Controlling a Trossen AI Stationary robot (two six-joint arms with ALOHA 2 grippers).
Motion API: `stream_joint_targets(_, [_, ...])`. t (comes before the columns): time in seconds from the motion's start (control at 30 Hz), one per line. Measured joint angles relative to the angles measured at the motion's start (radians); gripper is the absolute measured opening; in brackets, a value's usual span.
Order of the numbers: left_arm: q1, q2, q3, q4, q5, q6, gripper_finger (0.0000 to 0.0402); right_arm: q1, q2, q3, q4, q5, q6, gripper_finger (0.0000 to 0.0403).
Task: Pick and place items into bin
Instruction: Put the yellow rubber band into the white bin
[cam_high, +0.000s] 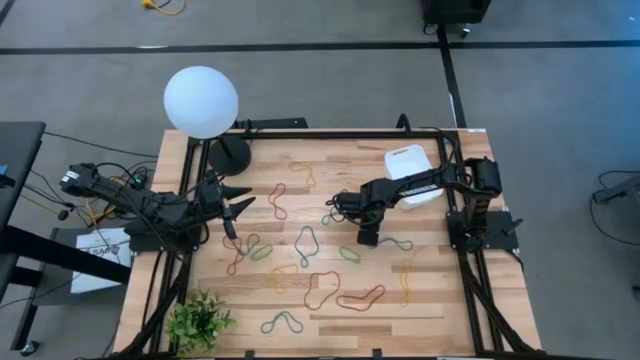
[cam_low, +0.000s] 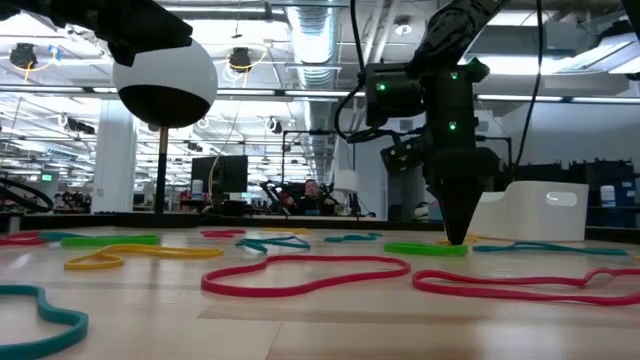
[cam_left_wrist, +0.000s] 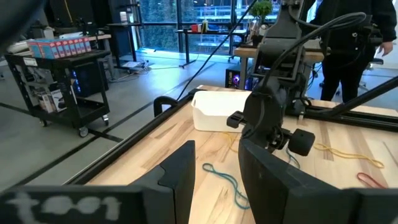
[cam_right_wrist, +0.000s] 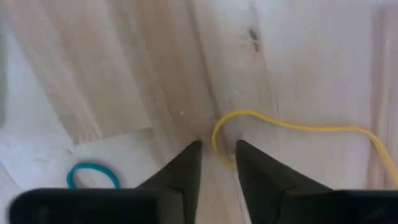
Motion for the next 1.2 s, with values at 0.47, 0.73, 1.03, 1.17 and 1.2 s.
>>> stream_joint_targets(0.47, [0.0, 0.0, 0.0, 0.002, 0.0, -0.001, 0.0114, 0.116, -0.033, 0.218, -0.359, 0.163, -0.077, 0.0003])
stream_joint_targets(0.73, [0.0, 0.0, 0.0, 0.004, 0.0, -0.001, 0.0114, 0.131, -0.109, 0.475, -0.754, 0.449, 0.047, 0.0001])
stream_joint_targets(1.03, [0.0, 0.0, 0.001, -0.001, 0.0, -0.001, 0.0114, -0.027, -0.416, 0.453, -0.739, 0.503, 0.108, 0.0])
stream_joint_targets(1.17, [0.0, 0.0, 0.001, -0.001, -0.001, -0.002, 0.0114, -0.163, -0.522, 0.41, -0.711, 0.494, 0.139, 0.0])
stream_joint_targets(1.2, [0.0, 0.0, 0.001, -0.001, 0.0, -0.002, 0.0114, -0.199, -0.543, 0.386, -0.694, 0.485, 0.139, 0.0])
